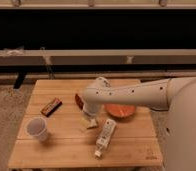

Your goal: Wipe the white sponge on the table

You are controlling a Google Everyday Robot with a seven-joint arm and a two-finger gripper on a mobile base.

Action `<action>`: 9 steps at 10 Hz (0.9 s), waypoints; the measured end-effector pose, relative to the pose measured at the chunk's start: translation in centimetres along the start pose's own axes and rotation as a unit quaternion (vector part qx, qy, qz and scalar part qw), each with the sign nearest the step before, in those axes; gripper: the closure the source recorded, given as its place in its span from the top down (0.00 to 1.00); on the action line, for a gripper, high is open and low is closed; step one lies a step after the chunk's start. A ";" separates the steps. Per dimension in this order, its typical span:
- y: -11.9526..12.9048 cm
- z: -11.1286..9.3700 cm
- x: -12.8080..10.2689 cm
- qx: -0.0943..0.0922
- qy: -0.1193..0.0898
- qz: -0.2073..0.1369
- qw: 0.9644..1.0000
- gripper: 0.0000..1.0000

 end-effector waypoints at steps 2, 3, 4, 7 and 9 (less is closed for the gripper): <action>-0.3 0.2 -0.3 0.003 0.005 -0.004 1.000 0.80; -0.5 0.3 -0.9 0.004 0.010 -0.009 1.000 0.80; -0.8 0.5 -1.2 0.006 0.013 -0.011 1.000 0.80; -2.1 1.3 -2.2 0.006 0.024 -0.009 1.000 0.80; -3.0 1.9 -2.8 0.006 0.030 -0.002 1.000 0.80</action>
